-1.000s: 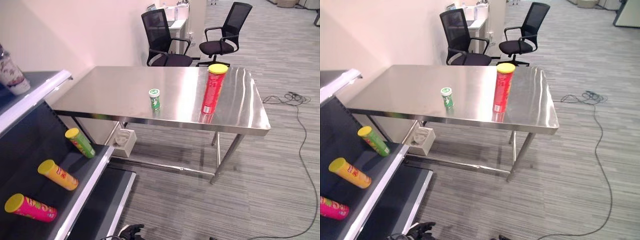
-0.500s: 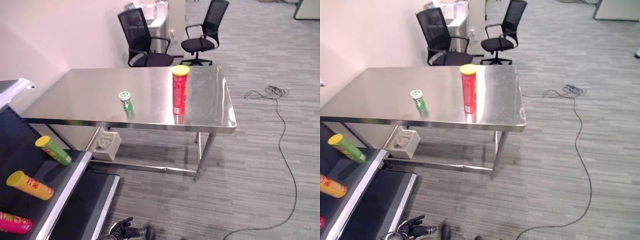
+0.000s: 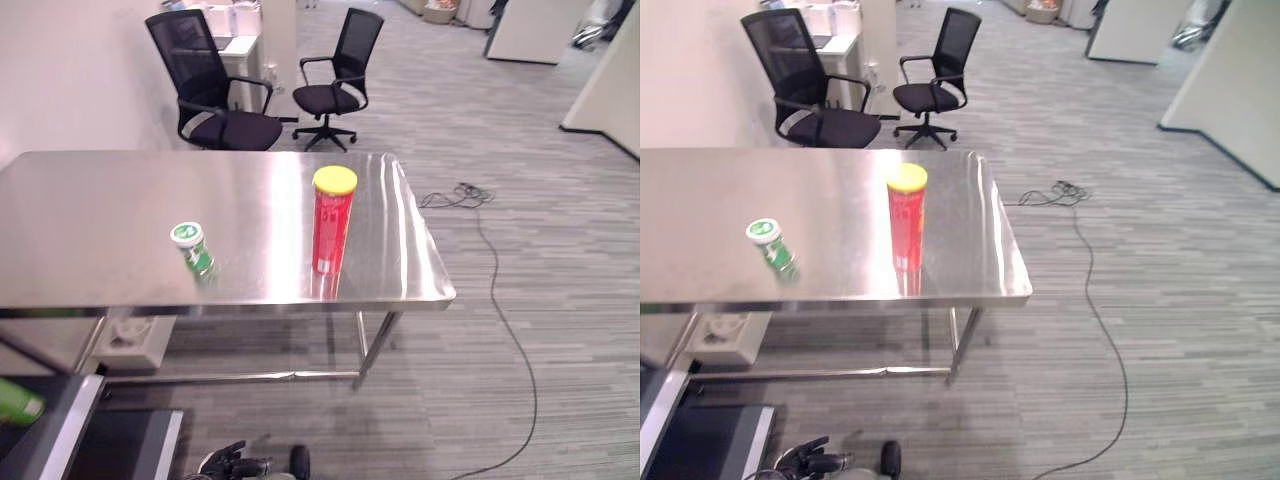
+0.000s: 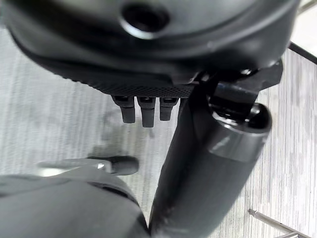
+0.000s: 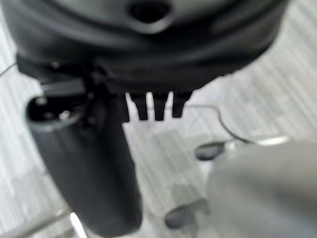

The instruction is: Put the goods on the table back onto the shelves and tidy them up.

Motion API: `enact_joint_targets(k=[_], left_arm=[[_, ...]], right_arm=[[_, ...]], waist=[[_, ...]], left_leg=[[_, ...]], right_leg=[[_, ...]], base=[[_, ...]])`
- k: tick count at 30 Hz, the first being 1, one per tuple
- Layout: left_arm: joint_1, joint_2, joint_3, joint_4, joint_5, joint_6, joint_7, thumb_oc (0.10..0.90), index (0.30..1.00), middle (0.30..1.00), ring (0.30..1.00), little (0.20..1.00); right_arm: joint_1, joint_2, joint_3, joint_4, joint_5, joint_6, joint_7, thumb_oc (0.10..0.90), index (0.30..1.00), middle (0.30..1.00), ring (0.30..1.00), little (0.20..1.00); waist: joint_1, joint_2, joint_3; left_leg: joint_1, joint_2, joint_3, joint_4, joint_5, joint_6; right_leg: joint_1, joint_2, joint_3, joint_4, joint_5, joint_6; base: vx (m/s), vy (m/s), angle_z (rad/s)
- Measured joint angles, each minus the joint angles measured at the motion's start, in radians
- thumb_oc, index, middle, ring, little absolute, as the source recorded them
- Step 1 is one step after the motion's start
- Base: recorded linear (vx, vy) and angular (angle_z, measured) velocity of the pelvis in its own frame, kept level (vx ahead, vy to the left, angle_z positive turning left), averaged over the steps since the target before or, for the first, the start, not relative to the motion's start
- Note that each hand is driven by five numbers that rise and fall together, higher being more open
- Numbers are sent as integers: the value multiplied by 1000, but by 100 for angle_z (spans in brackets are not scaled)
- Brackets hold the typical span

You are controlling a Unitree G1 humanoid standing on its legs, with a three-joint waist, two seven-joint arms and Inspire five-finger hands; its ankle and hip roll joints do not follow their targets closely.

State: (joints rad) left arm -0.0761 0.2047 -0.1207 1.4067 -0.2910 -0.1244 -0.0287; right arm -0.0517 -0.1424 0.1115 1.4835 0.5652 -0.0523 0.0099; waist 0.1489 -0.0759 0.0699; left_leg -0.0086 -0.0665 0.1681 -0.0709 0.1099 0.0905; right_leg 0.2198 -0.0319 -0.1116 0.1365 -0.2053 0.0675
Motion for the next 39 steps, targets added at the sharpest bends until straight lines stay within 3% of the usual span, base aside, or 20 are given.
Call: enact_joint_targets(k=[1,3,4,5,6,7,9,11,12,14,15,19,25,31,33,35,36,37,38,39], left_arm=[[3,2,-16,-1,0,0,-1,800,900,900,900,900],[4,13,-25,6,0,1,-2,800,900,900,900,900],[3,10,-27,10,0,2,-2,800,900,900,900,900],[3,8,-36,16,1,3,-2,800,900,900,900,900],[15,6,-63,14,6,2,-1,800,900,900,900,900],[23,5,-66,8,18,2,3,800,900,900,900,900],[9,5,-107,0,26,1,3,800,900,900,900,900],[-10,2,-109,10,41,11,2,800,900,900,900,900],[7,5,-93,9,41,11,2,800,900,900,900,900],[52,20,-92,11,39,9,10,800,900,900,900,900],[75,44,-91,9,39,12,16,800,900,900,900,900],[111,27,-64,15,38,19,19,800,900,900,900,900],[99,14,-65,6,58,20,17,800,900,900,900,900],[96,28,-66,8,97,21,15,800,900,900,900,900],[93,50,-51,6,106,21,-4,800,900,900,900,900],[98,55,-20,3,113,23,-6,800,900,900,900,900],[109,48,-14,-3,129,12,-16,800,900,900,900,900],[103,69,-5,-4,138,8,-10,800,900,900,900,900],[115,74,5,0,143,8,-24,800,900,900,900,900],[155,65,36,-12,172,2,-27,800,900,900,900,900]], right_arm=[[2,7,8,-1,-14,2,8,800,900,900,900,900],[-10,22,17,-8,-28,4,15,800,900,900,900,900],[-16,21,21,-11,-44,5,18,800,900,900,900,900],[-21,15,21,-31,-47,6,20,800,900,900,900,900],[-16,-2,40,-52,-69,1,23,800,900,900,900,900],[-17,-8,42,-52,-86,-4,10,800,900,900,900,900],[-9,-33,56,-59,-90,-7,13,800,900,900,900,900],[-21,-55,51,-59,-94,-3,17,800,900,900,900,900],[-27,-53,38,-54,-95,5,18,800,900,900,900,900],[-19,-36,52,-50,-97,3,20,800,900,900,900,900],[-10,-10,58,-49,-101,4,33,800,900,900,900,900],[14,-8,15,-46,-108,-4,35,800,900,900,900,900],[65,-64,0,-48,-125,-7,34,800,900,900,900,900],[125,-124,-113,-42,-121,-6,47,800,900,900,900,900],[179,-209,-291,-23,-94,14,74,800,900,900,900,900],[197,-315,-402,-7,-54,20,67,800,900,900,900,900],[213,-394,-469,-6,-37,32,76,800,900,900,900,900],[263,-479,-515,-21,-22,18,63,800,900,900,900,900],[305,-584,-575,-62,-14,25,64,800,900,900,900,900],[369,-818,-846,-299,-8,41,47,800,900,900,900,900]], waist=[[1,-1,-5],[3,-12,-10],[1,-12,-8],[-4,8,4],[-6,32,20],[-5,37,16],[-22,62,6],[-33,69,14],[-23,73,21],[-11,50,3],[-9,11,-15],[0,36,-31],[-24,59,-25],[-70,54,-14],[-100,44,-6],[-113,64,0],[-113,88,5],[-124,60,10],[-152,63,7],[-195,84,8]], left_leg=[[13,4,4,-5,5,1],[28,-2,1,-1,-18,16],[47,-3,-7,-7,-23,24],[74,0,-25,-8,-34,37],[137,-2,-73,-20,-67,71],[141,-3,-89,-21,-77,68],[116,10,-168,-21,-84,51],[109,10,-215,-18,-50,37],[125,9,-216,-18,-62,18],[139,1,-204,-16,-81,-13],[142,-21,-212,-13,-97,-35],[107,41,-205,46,-136,-96],[105,70,-197,65,-154,-116],[88,80,-145,61,-151,-115],[85,87,-106,56,-152,-108],[91,116,-80,26,-136,-87],[91,125,-63,21,-136,-95],[99,120,-68,21,-134,-101],[93,132,-72,36,-128,-115],[93,138,-71,71,-144,-149]], right_leg=[[-45,-17,-29,116,-35,51],[-109,-36,-49,265,-39,85],[-147,-51,-69,383,-14,127],[-200,-76,-108,536,54,180],[-296,-153,-159,764,149,184],[-310,-184,-194,739,103,163],[-308,-172,-237,419,18,28],[-306,-143,-170,100,45,53],[-333,-136,-116,77,88,69],[-334,-127,-119,72,140,57],[-323,-123,-121,39,205,3],[-225,-37,-135,-177,292,-42],[-192,1,-134,-229,313,-53],[-229,11,-94,-234,330,-68],[-250,12,-88,-237,328,-59],[-272,19,-106,-164,309,-53],[-317,5,-100,-24,237,-41],[-312,-10,-93,1,181,-48],[-281,6,-94,-52,195,-61],[-225,21,-82,-146,237,-67]], base=[[97,89,-4],[142,119,3],[159,108,27],[233,-4,70],[172,-80,83],[174,-170,79],[53,-93,95],[29,-109,103],[50,-128,41],[25,-153,18],[6,-145,23],[15,-183,13],[-10,-96,-5],[8,-65,-29],[44,-54,-38],[45,-27,-33],[39,-22,-24],[76,-34,-13],[93,-26,-7],[122,-10,-12]])
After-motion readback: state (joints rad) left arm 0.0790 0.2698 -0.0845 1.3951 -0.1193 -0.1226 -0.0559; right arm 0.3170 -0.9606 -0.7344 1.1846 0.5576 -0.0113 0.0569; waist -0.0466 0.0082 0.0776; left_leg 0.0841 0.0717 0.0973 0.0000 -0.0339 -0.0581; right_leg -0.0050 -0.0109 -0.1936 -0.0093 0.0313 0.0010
